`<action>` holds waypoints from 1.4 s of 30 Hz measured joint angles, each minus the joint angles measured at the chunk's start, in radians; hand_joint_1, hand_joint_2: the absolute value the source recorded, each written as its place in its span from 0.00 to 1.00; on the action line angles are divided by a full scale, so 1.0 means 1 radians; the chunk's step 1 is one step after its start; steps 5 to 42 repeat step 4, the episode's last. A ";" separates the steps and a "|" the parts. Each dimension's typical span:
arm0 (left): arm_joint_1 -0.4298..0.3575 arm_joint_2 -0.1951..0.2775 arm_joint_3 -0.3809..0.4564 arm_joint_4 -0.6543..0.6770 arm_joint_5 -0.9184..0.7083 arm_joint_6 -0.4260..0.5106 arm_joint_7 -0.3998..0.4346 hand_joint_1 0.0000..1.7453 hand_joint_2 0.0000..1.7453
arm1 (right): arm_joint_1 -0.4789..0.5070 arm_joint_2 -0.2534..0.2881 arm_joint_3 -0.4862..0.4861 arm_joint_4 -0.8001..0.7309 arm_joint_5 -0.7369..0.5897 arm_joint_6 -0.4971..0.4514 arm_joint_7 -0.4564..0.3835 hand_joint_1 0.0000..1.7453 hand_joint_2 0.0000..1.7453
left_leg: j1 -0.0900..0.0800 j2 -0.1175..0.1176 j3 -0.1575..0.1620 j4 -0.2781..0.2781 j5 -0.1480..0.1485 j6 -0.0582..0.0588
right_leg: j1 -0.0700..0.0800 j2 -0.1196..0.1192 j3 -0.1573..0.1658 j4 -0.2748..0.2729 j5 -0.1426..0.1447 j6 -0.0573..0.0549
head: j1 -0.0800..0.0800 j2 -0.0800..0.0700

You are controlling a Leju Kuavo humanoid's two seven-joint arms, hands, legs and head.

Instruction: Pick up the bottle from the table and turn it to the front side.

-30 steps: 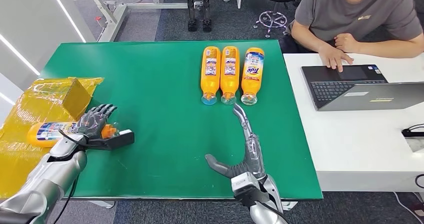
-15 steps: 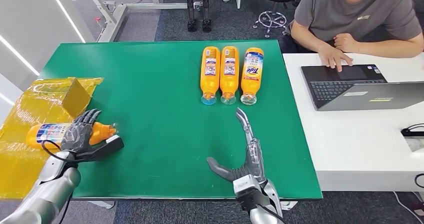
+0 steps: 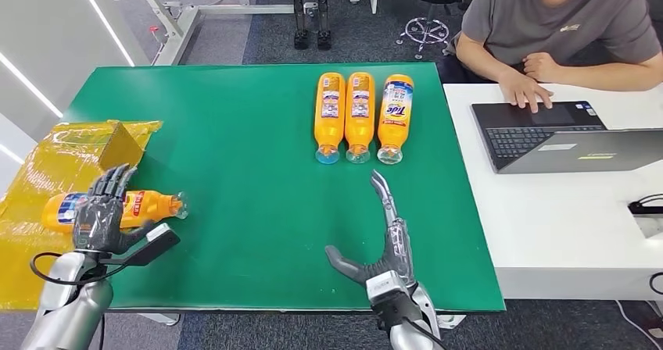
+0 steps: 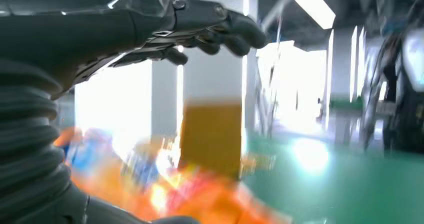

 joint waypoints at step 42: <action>0.021 -0.061 0.081 -0.234 0.046 0.001 -0.015 0.00 1.00 | -0.012 0.008 0.006 0.015 -0.004 0.007 0.000 0.00 1.00 | 0.000 0.000 0.000 0.000 0.000 0.000 | 0.000 0.000 0.000 0.000 0.000 0.000 | 0.000 0.000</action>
